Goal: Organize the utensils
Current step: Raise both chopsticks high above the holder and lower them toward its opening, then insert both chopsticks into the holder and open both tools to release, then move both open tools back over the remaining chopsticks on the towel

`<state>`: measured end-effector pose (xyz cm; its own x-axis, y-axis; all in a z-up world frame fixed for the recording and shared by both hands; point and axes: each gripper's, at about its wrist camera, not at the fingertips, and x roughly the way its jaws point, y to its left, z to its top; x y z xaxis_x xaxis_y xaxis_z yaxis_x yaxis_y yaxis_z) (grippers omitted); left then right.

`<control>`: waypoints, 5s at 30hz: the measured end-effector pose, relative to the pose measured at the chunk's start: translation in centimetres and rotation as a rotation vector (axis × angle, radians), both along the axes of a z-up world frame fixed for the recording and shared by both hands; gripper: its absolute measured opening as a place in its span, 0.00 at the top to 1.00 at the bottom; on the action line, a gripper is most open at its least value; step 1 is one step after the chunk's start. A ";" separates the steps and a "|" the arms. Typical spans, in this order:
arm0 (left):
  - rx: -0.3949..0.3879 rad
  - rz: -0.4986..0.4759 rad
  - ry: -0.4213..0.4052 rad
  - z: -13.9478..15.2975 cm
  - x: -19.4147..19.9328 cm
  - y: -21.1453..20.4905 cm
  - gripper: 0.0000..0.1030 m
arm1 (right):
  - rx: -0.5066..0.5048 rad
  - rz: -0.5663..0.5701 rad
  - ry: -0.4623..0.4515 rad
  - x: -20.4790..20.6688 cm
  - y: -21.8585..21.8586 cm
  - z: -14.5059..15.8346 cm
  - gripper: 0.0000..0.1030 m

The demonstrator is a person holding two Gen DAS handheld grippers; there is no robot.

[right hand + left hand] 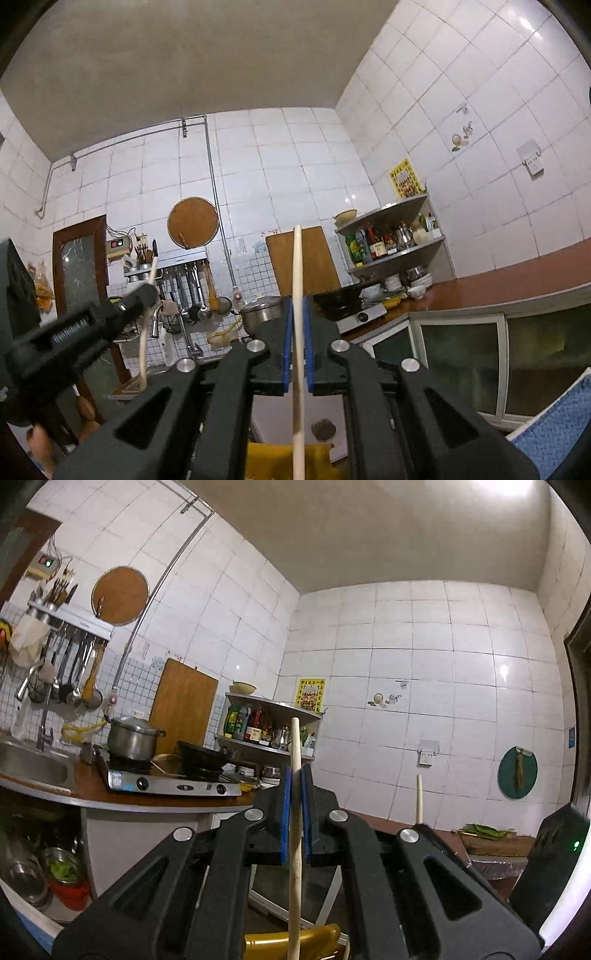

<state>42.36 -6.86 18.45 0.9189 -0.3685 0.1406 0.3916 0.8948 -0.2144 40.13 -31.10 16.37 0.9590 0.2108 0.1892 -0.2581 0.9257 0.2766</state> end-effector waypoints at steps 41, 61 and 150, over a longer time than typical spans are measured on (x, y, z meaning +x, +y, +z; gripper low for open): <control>0.018 0.071 -0.015 -4.6 2.7 -0.9 0.96 | -0.029 -0.121 -0.071 1.8 0.8 -2.8 0.94; 0.074 0.115 0.012 -4.7 3.2 -1.6 0.96 | -0.112 -0.079 0.009 2.5 2.0 -4.5 0.94; 0.378 0.250 0.811 -17.9 -17.3 7.0 0.05 | -0.314 -0.060 0.780 -17.4 6.6 -15.4 0.37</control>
